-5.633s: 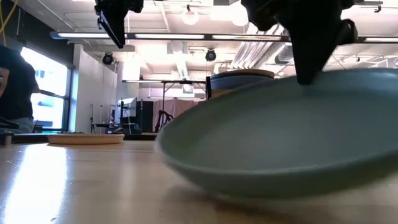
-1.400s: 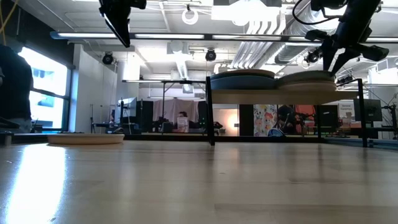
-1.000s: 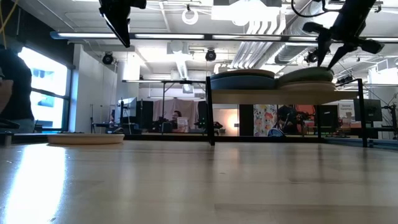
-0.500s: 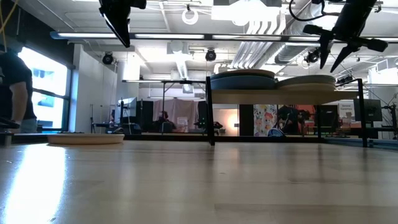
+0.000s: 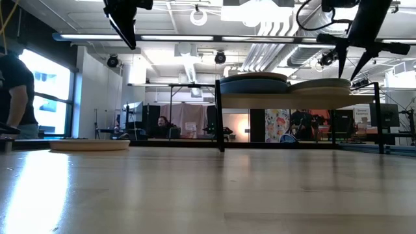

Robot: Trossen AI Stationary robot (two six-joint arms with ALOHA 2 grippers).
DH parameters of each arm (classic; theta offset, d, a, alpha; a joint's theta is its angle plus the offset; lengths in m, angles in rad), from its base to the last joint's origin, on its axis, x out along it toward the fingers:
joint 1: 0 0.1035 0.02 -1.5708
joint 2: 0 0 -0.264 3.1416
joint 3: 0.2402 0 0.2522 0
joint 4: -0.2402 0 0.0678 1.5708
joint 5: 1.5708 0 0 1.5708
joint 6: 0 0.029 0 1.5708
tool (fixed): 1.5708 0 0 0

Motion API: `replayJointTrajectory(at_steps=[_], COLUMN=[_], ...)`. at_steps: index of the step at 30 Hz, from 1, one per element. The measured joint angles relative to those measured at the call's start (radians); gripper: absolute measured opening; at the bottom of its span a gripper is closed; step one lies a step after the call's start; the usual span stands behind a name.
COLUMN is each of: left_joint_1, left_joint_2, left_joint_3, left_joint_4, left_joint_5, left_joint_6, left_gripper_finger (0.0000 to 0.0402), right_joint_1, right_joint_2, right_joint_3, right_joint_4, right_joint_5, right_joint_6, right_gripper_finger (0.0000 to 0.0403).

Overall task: Place and stack plates onto a shelf
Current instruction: Stack the green plate on top of the orange plate on the shelf, then stack the gray plate on top of the green plate on the shelf

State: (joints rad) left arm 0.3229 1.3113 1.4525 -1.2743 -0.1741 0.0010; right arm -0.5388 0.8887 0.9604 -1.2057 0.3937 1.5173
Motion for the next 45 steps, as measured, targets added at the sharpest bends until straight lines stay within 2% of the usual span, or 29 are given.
replayJointTrajectory(at_steps=[13,17,20,25,28,35,45], left_joint_1=[0.000,0.000,0.000,0.012,0.020,0.046,0.050], left_joint_2=[0.000,0.000,-0.001,0.000,0.000,0.000,0.000], left_joint_3=[0.000,0.000,-0.010,-0.113,-0.207,-0.404,-0.597], left_joint_4=[0.000,-0.003,-0.012,-0.011,0.002,0.105,0.275], left_joint_5=[0.000,0.000,-0.001,0.000,-0.001,-0.001,-0.001], left_joint_6=[0.001,0.003,0.023,0.014,-0.016,-0.112,-0.230], left_gripper_finger=[0.0127,0.0127,0.0127,0.0127,0.0127,0.0127,0.0127], right_joint_1=[0.000,0.007,0.026,0.095,0.154,0.295,0.458], right_joint_2=[0.040,0.029,0.019,0.020,0.021,0.028,0.104], right_joint_3=[0.000,0.000,0.000,0.000,0.000,0.000,0.000], right_joint_4=[0.000,0.023,0.069,0.209,0.304,0.460,0.488], right_joint_5=[0.008,-0.055,-0.143,-0.307,-0.361,-0.365,-0.334], right_joint_6=[-0.006,-0.037,-0.098,-0.197,-0.234,-0.230,-0.207], right_gripper_finger=[0.0097,0.0097,0.0097,0.0097,0.0097,0.0097,0.0097])
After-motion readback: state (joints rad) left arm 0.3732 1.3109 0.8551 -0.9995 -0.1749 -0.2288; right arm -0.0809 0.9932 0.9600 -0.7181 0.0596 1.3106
